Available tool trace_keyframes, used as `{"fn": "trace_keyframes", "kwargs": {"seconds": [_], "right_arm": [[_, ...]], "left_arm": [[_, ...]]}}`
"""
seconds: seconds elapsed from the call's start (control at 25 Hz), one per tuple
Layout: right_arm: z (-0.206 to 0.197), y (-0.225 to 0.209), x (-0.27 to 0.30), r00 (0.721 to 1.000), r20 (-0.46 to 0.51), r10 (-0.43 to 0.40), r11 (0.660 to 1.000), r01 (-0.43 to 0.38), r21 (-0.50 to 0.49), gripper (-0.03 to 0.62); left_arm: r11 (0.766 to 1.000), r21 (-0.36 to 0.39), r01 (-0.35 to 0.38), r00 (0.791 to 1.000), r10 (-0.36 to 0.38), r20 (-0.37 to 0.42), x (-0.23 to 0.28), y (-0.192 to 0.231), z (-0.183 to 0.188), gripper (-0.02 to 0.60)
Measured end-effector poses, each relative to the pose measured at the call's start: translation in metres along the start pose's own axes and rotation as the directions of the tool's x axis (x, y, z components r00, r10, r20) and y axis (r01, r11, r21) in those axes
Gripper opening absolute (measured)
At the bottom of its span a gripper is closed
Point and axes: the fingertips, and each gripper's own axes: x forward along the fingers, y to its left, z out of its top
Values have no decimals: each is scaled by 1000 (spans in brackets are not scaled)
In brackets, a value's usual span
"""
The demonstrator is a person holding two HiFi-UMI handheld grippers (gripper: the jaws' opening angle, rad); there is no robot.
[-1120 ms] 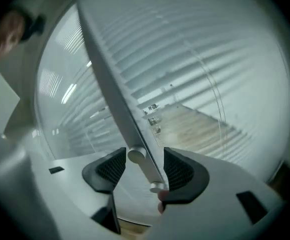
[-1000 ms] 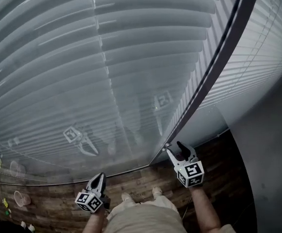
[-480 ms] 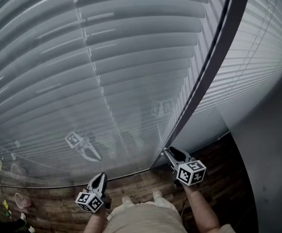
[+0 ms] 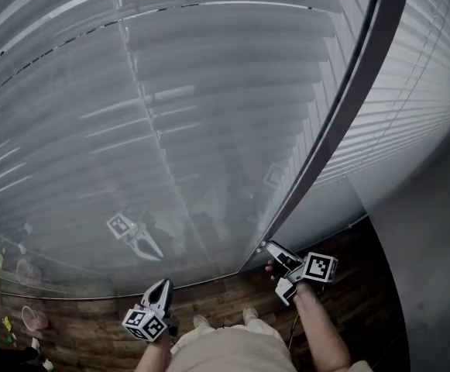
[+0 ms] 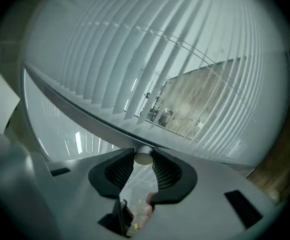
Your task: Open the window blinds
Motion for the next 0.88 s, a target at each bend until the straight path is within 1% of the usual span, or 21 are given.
{"fn": "trace_keyframes", "kwargs": {"seconds": [0.12,0.28,0.4,0.52,0.6,0.68,0.76,0.8,0.84,0.88], "right_arm": [[1,-4,1,999,7,50,990,-51,131,121],[0,-4,2,997,12,75,973,-76,219,121],[-2,-5,2,994,24,105,943,-107,314,121],[-3,-7,2,989,50,140,892,-148,427,121],[-4,-9,2,983,75,166,844,-181,505,121],[-5,-9,3,976,103,193,788,-217,577,121],[-7,-11,3,969,126,213,737,-244,630,121],[-8,-12,3,967,133,218,718,-251,649,121],[-8,-12,3,966,137,221,710,-256,656,121],[-8,-12,3,966,140,220,721,-257,644,121]], "left_arm": [[1000,-1,-2,1000,2,-3,0,1,0,15],[1000,0,-8,1000,8,-2,-1,1,1,15],[1000,-4,-10,1000,10,1,-2,0,0,15],[1000,-7,-8,1000,8,2,-3,-3,-2,15],[1000,-6,-8,1000,8,2,-5,-3,-3,15],[1000,-6,-10,1000,10,3,-6,-4,-2,15],[1000,-9,-11,1000,11,5,-8,-4,-2,15],[1000,-10,-12,1000,12,5,-9,-5,-3,15],[1000,-10,-13,1000,13,5,-10,-5,-3,15],[1000,-9,-15,1000,15,5,-11,-5,-3,15]]}}
